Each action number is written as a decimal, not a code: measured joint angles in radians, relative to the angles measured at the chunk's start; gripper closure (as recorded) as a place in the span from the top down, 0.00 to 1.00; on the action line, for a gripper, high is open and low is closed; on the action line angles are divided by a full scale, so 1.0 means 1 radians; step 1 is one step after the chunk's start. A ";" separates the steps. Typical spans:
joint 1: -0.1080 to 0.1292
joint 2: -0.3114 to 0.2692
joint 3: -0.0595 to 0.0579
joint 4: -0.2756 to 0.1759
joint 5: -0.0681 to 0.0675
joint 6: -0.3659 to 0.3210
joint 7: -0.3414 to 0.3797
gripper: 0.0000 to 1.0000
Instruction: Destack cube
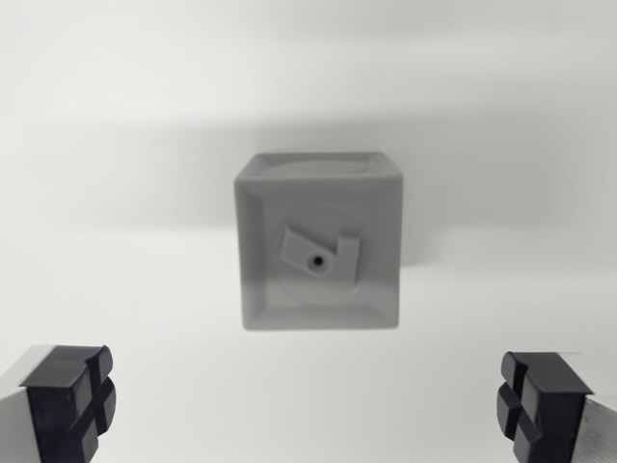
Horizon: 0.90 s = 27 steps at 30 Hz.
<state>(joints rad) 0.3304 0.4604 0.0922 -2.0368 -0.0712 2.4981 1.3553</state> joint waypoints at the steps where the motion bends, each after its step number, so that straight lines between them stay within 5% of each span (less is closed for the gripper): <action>1: 0.000 -0.009 0.001 0.000 0.001 -0.009 -0.001 1.00; 27: -0.002 -0.202 0.005 0.039 0.035 -0.238 -0.024 1.00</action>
<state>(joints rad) 0.3284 0.2587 0.0975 -1.9979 -0.0363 2.2596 1.3308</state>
